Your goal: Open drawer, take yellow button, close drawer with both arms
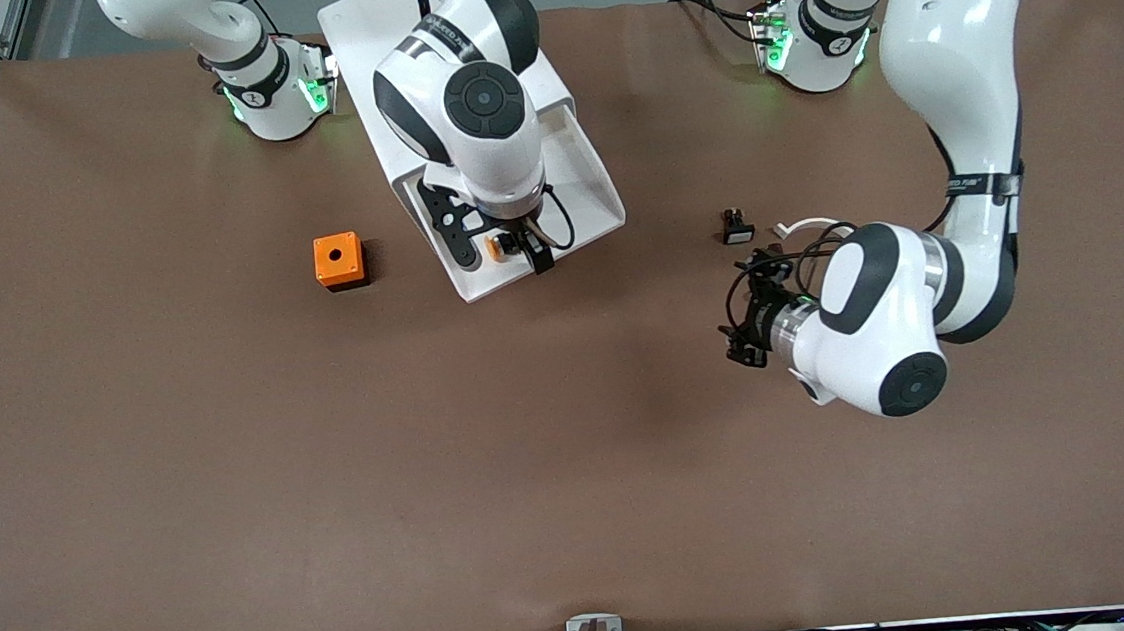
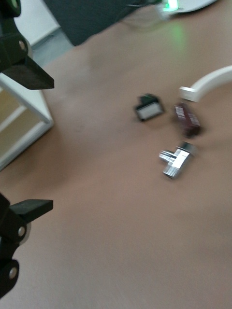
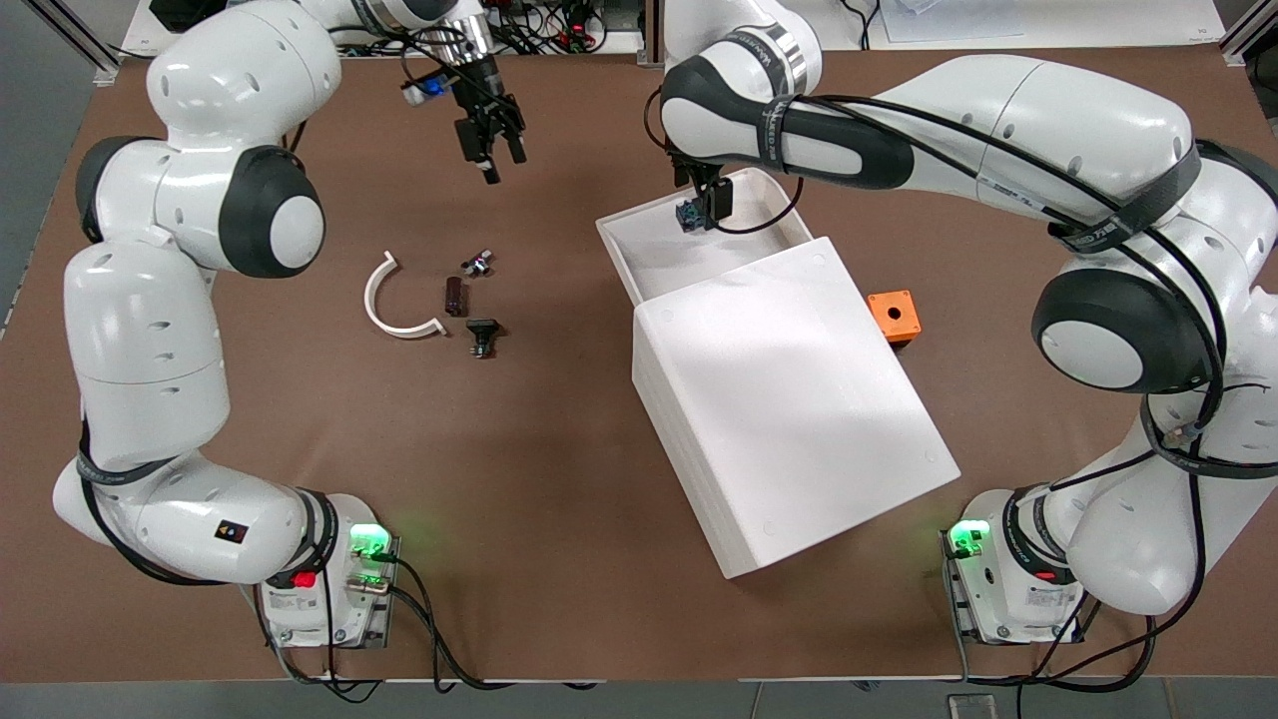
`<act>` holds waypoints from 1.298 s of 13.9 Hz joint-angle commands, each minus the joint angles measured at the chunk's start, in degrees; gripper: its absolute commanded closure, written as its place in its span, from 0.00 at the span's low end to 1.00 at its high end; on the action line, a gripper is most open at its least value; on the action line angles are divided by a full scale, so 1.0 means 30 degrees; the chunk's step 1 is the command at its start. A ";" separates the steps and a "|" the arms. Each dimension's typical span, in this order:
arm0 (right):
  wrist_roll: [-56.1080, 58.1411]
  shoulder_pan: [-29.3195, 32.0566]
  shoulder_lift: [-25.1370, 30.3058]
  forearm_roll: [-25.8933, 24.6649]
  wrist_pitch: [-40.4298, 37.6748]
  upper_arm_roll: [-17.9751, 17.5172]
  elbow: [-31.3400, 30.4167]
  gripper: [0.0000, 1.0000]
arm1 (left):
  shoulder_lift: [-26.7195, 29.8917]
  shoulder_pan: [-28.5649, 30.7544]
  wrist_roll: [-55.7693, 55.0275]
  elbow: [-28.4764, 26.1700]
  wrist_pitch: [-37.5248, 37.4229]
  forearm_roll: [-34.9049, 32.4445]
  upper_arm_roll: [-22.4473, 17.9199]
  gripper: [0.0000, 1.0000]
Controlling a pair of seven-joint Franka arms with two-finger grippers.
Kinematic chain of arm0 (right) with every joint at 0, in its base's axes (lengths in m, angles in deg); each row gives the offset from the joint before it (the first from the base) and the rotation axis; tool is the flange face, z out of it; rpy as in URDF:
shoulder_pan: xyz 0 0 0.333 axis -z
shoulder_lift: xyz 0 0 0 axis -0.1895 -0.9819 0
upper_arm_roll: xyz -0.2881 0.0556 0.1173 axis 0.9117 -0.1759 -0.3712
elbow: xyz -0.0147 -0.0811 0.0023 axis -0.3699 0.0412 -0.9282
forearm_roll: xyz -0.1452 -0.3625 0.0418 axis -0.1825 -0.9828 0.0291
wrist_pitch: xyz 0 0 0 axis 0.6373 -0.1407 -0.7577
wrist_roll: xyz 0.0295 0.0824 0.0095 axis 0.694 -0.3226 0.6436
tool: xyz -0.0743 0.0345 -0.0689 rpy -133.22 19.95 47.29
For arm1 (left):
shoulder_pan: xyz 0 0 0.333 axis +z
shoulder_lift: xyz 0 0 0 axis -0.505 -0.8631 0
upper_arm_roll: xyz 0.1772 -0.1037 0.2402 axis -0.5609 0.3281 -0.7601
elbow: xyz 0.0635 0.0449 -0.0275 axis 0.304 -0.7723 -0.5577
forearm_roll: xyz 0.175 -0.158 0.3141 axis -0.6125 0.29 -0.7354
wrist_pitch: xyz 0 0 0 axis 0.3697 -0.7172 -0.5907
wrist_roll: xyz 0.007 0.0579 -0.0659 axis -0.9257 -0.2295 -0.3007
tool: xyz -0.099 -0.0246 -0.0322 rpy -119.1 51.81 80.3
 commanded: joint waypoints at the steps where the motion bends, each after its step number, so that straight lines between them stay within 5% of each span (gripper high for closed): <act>1: -0.0122 -0.0124 -0.0236 -0.0107 -0.0105 0.0158 0.0550 0.00 | 0.0715 0.0126 0.5163 -0.0077 0.0441 -0.1343 -0.0723 0.00; 3: -0.0092 -0.0124 -0.0235 -0.0107 -0.0163 0.0187 0.0550 0.24 | 0.0952 0.0126 0.8749 -0.0077 0.0995 -0.2048 -0.0871 0.00; 7: -0.0092 -0.0036 -0.0236 -0.0136 -0.0164 0.0187 0.0462 0.29 | 0.0952 -0.0106 0.9053 -0.0135 0.2228 -0.2167 -0.0928 0.00; 11: -0.0063 -0.0124 -0.0265 -0.0195 -0.0164 0.0187 0.0433 0.44 | 0.0865 -0.0225 0.9259 -0.0282 0.2493 -0.2548 -0.0872 0.00; 15: -0.0063 -0.0153 -0.0469 -0.0195 -0.0164 0.0187 0.0433 0.46 | 0.0747 -0.0284 0.8911 -0.0311 0.2611 -0.2696 -0.0784 0.00; 18: -0.0005 -0.0241 -0.0675 -0.0195 -0.0134 0.0187 0.0433 0.63 | 0.0718 -0.0694 0.8878 -0.0370 0.2640 -0.2754 -0.0813 0.00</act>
